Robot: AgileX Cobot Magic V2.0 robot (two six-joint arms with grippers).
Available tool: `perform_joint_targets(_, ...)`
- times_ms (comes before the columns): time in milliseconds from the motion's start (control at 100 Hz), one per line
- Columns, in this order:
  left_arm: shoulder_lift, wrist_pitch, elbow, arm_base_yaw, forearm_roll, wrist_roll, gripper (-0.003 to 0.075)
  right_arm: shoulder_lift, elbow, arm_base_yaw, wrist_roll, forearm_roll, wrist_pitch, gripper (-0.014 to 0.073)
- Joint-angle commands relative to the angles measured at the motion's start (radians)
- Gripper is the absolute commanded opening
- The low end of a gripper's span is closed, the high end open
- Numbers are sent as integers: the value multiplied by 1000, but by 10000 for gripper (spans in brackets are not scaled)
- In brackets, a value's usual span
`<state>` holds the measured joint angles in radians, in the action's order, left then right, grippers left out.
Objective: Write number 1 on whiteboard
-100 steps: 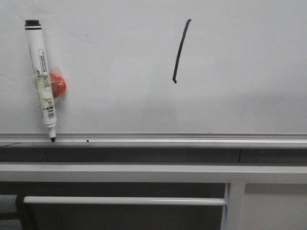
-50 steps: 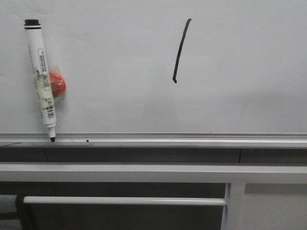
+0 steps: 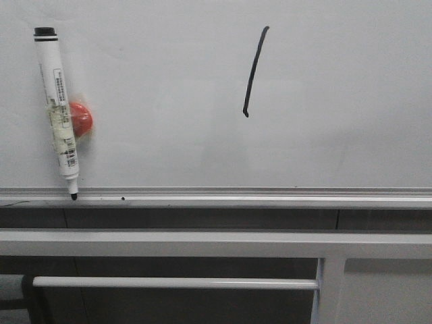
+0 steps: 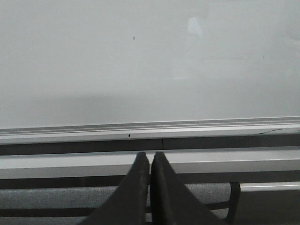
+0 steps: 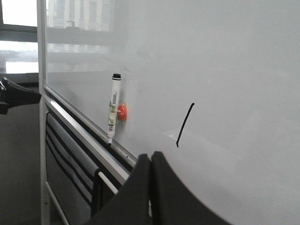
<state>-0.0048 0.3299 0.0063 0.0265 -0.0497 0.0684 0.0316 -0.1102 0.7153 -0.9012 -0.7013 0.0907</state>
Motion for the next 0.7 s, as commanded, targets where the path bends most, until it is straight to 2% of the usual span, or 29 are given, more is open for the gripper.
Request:
perform_joint_targets(0,-23,-71,7,-2,-5,-11,-20,8,-25,-6,82,94,-84,-64)
perform_joint_targets(110,-23,-71,7,-2,-5,-11,-20,8,-23,-36,392,384,-107,-64)
perform_joint_targets(220,-23,-71,7,-2,-5,-11,-20,8,-22,-115,700,637,-68,-64)
perform_joint_targets(390,-23,-71,7,-2,-5,-11,-20,8,3,-273,1083,889,62,-64)
perform_joint_targets(460,-23,-71,7,-2,-5,-11,-20,8,31,-336,1135,906,64,-64)
perform_joint_targets(690,-23,-71,7,-2,-5,-11,-20,8,107,-506,1141,888,64,-64)
